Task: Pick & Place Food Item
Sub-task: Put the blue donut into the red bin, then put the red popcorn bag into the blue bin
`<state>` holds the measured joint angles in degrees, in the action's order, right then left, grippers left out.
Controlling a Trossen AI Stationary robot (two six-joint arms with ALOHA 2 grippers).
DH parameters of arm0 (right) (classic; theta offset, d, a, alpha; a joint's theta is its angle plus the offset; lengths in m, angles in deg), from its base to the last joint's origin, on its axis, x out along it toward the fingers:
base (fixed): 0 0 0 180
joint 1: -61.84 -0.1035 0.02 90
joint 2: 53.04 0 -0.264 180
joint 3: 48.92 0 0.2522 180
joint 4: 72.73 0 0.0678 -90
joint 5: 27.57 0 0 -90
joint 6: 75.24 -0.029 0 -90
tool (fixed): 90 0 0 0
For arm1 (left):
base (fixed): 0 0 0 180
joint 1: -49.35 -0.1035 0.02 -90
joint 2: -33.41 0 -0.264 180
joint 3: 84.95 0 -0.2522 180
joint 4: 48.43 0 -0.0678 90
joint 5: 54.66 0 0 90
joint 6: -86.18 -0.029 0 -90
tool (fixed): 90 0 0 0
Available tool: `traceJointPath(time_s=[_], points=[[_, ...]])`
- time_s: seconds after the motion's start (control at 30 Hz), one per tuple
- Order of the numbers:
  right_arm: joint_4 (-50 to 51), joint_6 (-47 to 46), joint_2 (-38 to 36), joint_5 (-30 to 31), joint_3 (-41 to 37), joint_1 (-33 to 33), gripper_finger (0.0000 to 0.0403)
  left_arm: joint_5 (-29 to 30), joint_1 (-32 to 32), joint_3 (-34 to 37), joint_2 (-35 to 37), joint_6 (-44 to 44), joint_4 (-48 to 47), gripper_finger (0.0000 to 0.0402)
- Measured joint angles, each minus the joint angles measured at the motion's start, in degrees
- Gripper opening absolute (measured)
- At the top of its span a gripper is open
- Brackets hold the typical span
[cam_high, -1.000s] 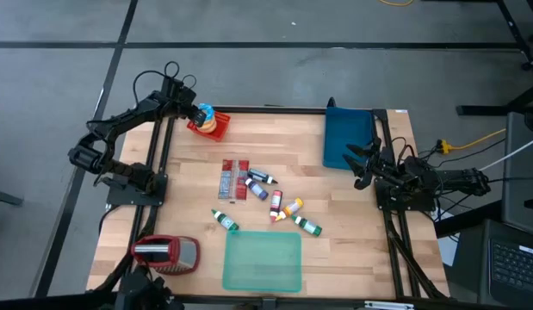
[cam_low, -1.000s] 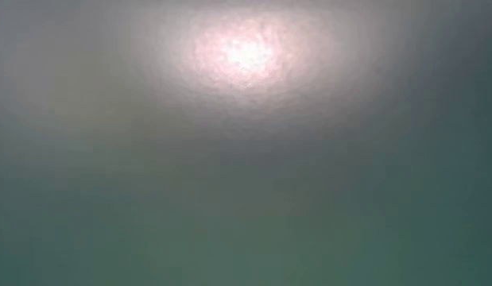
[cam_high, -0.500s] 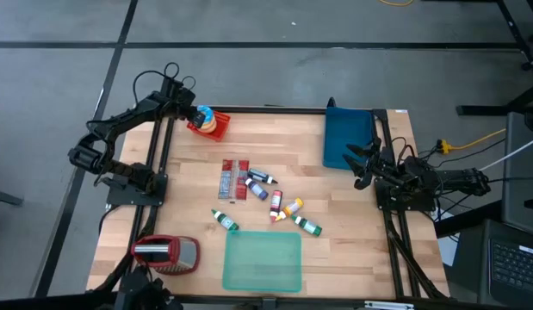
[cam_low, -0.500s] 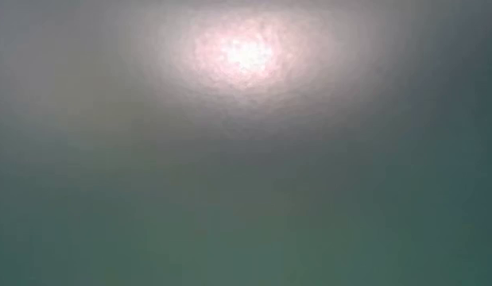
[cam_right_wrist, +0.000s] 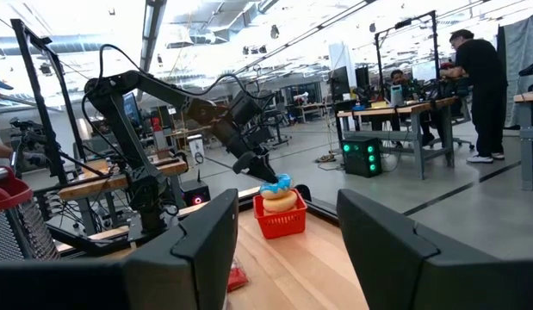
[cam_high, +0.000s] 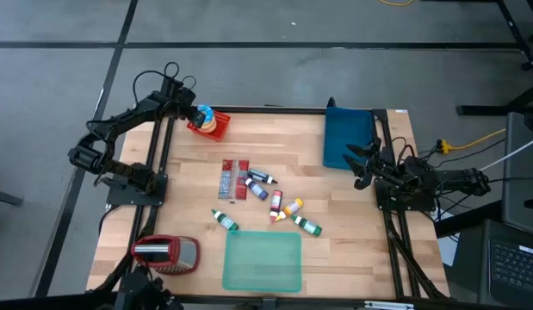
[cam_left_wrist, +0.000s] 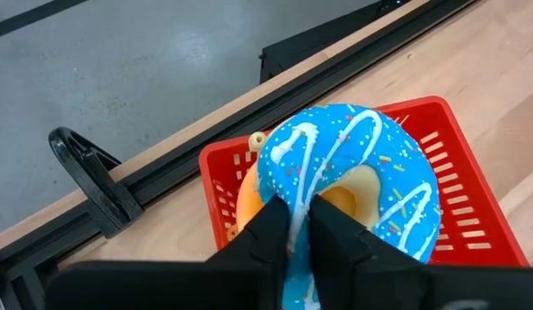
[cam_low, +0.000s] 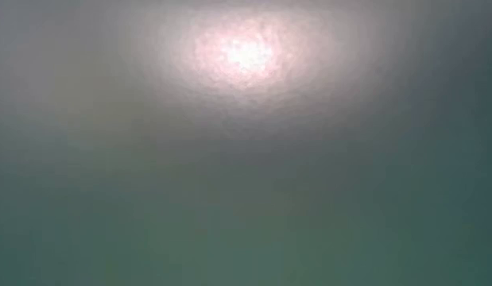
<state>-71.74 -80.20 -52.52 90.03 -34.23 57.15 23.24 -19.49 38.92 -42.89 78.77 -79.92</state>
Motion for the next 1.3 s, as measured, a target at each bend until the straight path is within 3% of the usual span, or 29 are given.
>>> traceJointPath(time_s=[0.3,0.5,1.0,1.13,1.3], points=[[0.0,-0.2,0.0,0.0,0.0,0.0,0.0204,0.0,0.3,0.0,0.0,0.7,1.1,0.0132],[0.0,-0.1,0.0,0.0,0.0,0.0,0.0204,0.1,1.0,0.0,0.0,1.2,2.3,0.0171],[0.0,-0.1,0.0,0.0,0.0,0.0,0.0204,4.6,1.0,0.0,4.2,0.7,2.4,0.0194],[0.0,-0.1,0.0,0.0,0.0,0.0,0.0204,2.5,1.7,0.0,7.0,1.5,0.9,0.0194],[0.0,-0.1,0.0,0.0,0.0,0.0,0.0204,-6.4,5.4,0.0,12.5,2.8,1.5,0.0194]])
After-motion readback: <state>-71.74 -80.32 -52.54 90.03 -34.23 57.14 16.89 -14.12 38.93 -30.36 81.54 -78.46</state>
